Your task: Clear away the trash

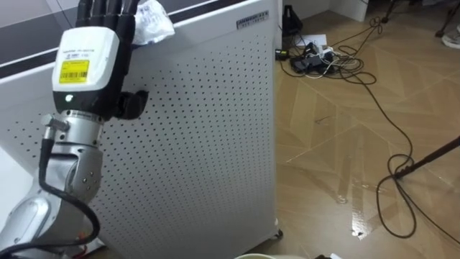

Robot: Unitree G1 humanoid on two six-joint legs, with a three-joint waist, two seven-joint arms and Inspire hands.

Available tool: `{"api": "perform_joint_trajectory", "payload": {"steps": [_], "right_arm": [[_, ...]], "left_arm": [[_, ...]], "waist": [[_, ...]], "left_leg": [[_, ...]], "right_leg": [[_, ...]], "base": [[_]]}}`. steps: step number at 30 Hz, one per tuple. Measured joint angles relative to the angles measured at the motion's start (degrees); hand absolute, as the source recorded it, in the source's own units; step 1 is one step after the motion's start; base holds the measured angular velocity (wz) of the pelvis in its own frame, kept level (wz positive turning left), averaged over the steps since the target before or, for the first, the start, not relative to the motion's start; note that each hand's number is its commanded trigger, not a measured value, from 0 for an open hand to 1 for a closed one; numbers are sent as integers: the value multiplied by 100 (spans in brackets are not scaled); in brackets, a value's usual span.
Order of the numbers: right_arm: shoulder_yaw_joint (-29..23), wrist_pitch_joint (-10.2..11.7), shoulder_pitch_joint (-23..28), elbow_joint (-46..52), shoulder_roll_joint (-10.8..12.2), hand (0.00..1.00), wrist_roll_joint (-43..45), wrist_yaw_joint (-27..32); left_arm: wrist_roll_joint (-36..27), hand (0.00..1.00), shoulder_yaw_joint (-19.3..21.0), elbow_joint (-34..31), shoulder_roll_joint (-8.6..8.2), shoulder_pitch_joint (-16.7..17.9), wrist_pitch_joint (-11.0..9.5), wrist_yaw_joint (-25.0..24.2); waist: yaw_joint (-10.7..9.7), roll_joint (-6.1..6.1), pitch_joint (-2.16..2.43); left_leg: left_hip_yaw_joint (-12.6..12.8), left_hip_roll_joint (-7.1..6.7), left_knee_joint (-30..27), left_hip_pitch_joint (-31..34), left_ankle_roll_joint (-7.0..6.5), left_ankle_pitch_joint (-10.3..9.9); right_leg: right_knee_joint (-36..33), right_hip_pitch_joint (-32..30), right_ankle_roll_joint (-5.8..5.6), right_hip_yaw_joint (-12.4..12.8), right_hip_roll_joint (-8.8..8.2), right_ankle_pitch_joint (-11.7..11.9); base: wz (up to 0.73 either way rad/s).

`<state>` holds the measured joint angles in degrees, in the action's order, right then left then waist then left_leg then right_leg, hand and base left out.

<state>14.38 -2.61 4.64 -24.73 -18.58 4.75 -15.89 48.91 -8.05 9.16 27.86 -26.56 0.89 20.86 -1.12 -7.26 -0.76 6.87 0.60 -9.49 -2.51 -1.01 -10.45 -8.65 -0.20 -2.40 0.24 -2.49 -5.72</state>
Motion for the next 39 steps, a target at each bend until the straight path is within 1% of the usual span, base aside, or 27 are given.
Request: {"api": "perform_joint_trajectory", "payload": {"steps": [3, 5, 6, 7, 8, 9, 10, 11, 12, 13, 15, 17, 18, 20, 21, 22, 23, 25, 26, 28, 29, 32, 34, 37, 39], "right_arm": [[1, -1, 0, 0, -3, 100, -12, 6], [2, -6, 0, 0, 1, 100, -14, 14], [2, -8, 0, 0, 1, 100, -14, 15], [2, -10, 0, 0, 1, 100, -15, 15], [2, -11, 0, 0, 4, 100, -8, 14], [2, -11, 0, 0, 7, 100, 1, 14], [2, -27, 0, 0, 11, 100, 9, 9], [2, -53, -1, 0, 12, 100, 9, 2], [2, -68, 0, 0, 12, 100, 9, -5], [1, -104, 0, 0, 8, 100, 11, -37], [1, -124, 0, 0, -15, 100, 10, -84], [3, -124, 1, 0, -48, 100, 11, -140], [9, -124, 1, 0, -74, 100, 12, -167], [9, -124, 5, 13, -109, 100, 10, -186], [9, -127, 6, 14, -120, 100, 10, -188], [8, -140, 5, 23, -143, 100, 10, -191], [6, -191, 5, 51, -158, 100, 10, -195], [3, -237, 5, 69, -180, 100, 10, -195], [0, -244, 5, 69, -200, 100, 11, -195], [-14, -244, 5, 69, -229, 100, 11, -180], [-21, -244, 5, 69, -245, 100, 11, -179], [-22, -244, 4, 69, -257, 100, 10, -179], [-21, -244, 4, 69, -267, 100, 10, -180], [4, -244, 2, 68, -284, 100, 10, -174], [8, -244, 0, 68, -284, 100, 5, -179]], "left_arm": [[-111, 0, 0, 149, 2, -82, 12, -89], [-203, 8, 0, 186, 15, -134, 67, -210], [-208, 8, 0, 186, 15, -138, 97, -250], [-203, 22, 0, 185, 21, -144, 129, -293], [-202, 49, 0, 185, 48, -161, 130, -345], [-201, 54, 0, 186, 58, -190, 130, -389], [-201, 69, 1, 188, 67, -262, 131, -488], [-202, 91, 1, 191, 82, -301, 131, -614], [-202, 100, 1, 190, 97, -301, 131, -656], [-197, 100, 1, 183, 125, -301, 129, -760], [-197, 100, 9, 159, 165, -303, 126, -795], [-233, 100, 30, 116, 222, -391, 113, -814], [-324, 100, 30, 120, 229, -498, 109, -842], [-495, 100, 30, 140, 327, -673, 110, -938], [-574, 100, 30, 145, 356, -704, 110, -970], [-683, 100, 30, 150, 422, -739, 111, -1050], [-747, 100, 30, 147, 476, -758, 111, -1105], [-756, 100, 31, 154, 531, -813, 111, -1229], [-762, 100, 31, 156, 588, -817, 111, -1309], [-772, 100, 30, 159, 650, -816, 109, -1449], [-777, 100, 30, 177, 659, -816, 109, -1534], [-841, 100, 28, 268, 660, -817, 96, -1546], [-883, 100, 29, 325, 664, -824, 81, -1517], [-891, 100, 26, 341, 664, -824, 35, -1422], [-932, 100, -4, 346, 663, -824, 2, -1339]], "waist": [[0, -47, 8], [-2, -77, 14], [-4, -83, 16], [-1, -94, 18], [0, -97, 19], [13, -97, 18], [26, -95, 17], [34, -95, 17], [42, -96, 17], [59, -95, 17], [81, -95, 17], [114, -95, 17], [132, -95, 17], [130, -96, 18], [130, -98, 19], [125, -108, 26], [117, -119, 34], [107, -136, 46], [82, -146, 51], [50, -159, 50], [8, -160, 46], [-20, -159, 33], [-24, -164, 17], [-21, -177, -20], [-16, -177, -24]], "left_leg": [[25, 0, -4, -13, 0, 0], [38, 0, -9, -18, -3, 2], [41, 0, -9, -19, -3, 2], [51, 1, -9, -18, -3, 2], [64, 4, -9, -12, -3, 2], [69, 5, -9, -3, -3, 2], [73, 8, -10, 12, -3, 2], [77, 5, -17, 29, -3, 2], [78, 3, -17, 32, -3, 2], [83, 3, -18, 36, -3, 2], [89, 3, -17, 40, -3, 2], [93, 2, -15, 38, -4, 3], [93, 1, -13, 35, -5, 3], [103, 3, -9, 30, -5, 3], [110, 4, -9, 26, -5, 3], [120, 4, -9, 21, -5, 3], [130, 4, -9, 10, -6, 3], [172, 7, -9, -9, -6, 3], [188, 7, -9, -16, -5, 3], [203, 7, -10, -20, -6, 4], [221, 11, -10, -20, -7, 4], [247, 18, -9, -20, -9, 6], [248, 18, -10, -19, -9, 6], [243, 18, -9, -19, -10, 6], [239, 18, -10, -10, -13, 8]], "right_leg": [[-10, 3, 0, 17, -1, 0], [-24, -3, 0, 34, 1, 0], [-27, -5, 0, 39, 2, 0], [-36, -12, 0, 45, 4, 0], [-63, -38, 0, 63, 9, 0], [-92, -60, 0, 70, 12, -1], [-115, -83, 0, 72, 14, -1], [-114, -94, 0, 75, 12, -1], [-114, -98, 0, 80, 11, -1], [-114, -109, 0, 94, 14, -1], [-116, -119, 0, 97, 15, 0], [-117, -105, 0, 98, 16, 0], [-116, -91, 0, 98, 15, 0], [-114, -91, 0, 97, 16, -1], [-114, -90, 0, 98, 16, -1], [-114, -85, 0, 103, 16, -1], [-114, -76, 0, 103, 14, -1], [-111, -59, -1, 104, 10, -1], [-111, -53, -2, 109, 7, -2], [-112, -51, -3, 113, 6, -3], [-113, -49, -3, 110, 6, -3], [-114, -48, -3, 109, 7, -3], [-115, -44, -4, 109, 6, -3], [-115, -36, -6, 104, 8, -5], [-116, -38, -10, 97, 8, -12]], "base": [[-4], [-3], [-4], [-5], [-6], [-5], [0], [0], [0], [0], [0], [0], [0], [0], [0], [0], [0], [-2], [0], [0], [0], [0], [0], [1], [4]]}}
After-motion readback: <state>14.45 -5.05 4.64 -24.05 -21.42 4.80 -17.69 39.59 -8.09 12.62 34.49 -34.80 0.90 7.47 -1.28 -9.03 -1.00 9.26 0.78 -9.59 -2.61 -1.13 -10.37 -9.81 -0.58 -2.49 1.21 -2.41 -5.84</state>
